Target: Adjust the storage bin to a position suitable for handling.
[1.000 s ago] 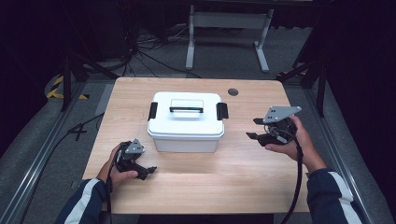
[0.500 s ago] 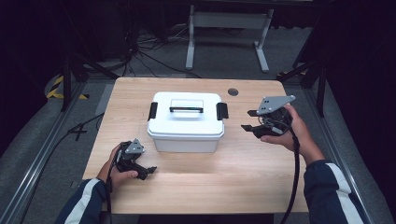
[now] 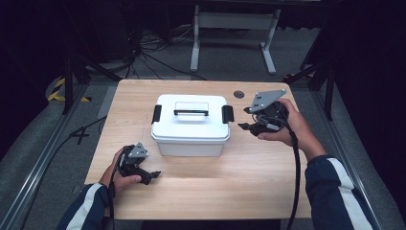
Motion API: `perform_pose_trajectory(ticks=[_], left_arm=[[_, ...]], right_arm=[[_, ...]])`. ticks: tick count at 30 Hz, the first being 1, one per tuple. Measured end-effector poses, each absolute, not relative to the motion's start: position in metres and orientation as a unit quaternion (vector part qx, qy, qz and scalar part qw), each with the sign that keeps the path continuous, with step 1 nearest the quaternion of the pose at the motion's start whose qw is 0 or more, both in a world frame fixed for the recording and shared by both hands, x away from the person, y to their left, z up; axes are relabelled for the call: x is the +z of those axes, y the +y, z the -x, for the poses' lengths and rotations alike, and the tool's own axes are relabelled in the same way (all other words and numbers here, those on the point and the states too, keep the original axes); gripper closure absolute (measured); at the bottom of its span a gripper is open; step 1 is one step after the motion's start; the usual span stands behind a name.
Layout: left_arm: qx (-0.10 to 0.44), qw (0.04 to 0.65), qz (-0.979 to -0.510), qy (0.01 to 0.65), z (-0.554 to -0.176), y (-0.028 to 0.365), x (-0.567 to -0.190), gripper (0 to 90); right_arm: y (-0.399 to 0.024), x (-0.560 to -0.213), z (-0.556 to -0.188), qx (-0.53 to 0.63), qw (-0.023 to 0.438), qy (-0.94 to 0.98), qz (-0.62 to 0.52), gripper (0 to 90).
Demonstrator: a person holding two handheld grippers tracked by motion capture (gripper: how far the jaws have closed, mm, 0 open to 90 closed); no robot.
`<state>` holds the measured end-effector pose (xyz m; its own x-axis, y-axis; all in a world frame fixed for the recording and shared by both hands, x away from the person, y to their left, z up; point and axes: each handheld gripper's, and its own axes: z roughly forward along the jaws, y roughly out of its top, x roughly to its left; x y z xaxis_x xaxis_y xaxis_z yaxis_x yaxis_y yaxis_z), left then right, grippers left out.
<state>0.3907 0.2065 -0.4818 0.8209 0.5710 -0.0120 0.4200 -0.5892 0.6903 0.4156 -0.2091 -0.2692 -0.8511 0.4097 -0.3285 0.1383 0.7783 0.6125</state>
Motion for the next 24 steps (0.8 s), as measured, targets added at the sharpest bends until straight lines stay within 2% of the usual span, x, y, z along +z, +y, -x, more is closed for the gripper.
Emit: perform_pose_trajectory(ticks=[24], left_arm=[[0.106,0.358,-0.884,0.281,-0.392,0.206,-0.482,0.1]], right_arm=[[-0.146,-0.265,-0.437,0.257,0.205,0.94,-0.09,44.8]])
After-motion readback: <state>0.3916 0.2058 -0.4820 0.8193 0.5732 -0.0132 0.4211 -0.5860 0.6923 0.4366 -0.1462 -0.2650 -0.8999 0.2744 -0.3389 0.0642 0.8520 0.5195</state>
